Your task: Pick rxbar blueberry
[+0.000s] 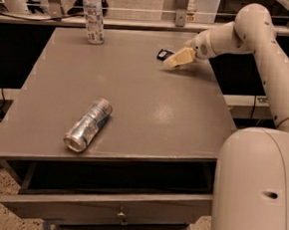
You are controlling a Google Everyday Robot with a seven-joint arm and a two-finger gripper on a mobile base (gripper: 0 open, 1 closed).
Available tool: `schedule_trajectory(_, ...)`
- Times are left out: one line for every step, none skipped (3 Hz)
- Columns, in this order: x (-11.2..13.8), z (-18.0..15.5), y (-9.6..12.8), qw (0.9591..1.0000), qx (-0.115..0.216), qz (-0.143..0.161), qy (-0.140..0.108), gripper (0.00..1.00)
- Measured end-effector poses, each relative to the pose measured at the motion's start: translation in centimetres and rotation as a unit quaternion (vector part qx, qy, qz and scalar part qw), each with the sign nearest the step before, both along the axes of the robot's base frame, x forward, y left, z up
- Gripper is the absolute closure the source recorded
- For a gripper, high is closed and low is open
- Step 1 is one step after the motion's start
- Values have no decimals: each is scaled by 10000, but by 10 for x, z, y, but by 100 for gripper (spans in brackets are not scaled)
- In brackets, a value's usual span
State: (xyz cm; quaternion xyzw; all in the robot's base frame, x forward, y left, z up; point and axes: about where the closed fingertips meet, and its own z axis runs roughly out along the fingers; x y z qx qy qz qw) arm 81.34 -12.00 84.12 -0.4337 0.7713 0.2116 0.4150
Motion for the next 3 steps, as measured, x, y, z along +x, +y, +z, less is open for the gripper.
schedule_trajectory(3, -5, 2, 10000, -4, -6, 34, 41)
schedule_trajectory(2, -9, 1, 10000, 18, -7, 74, 64)
schedule_trajectory(1, -4, 1, 9999, 90, 27, 49, 88)
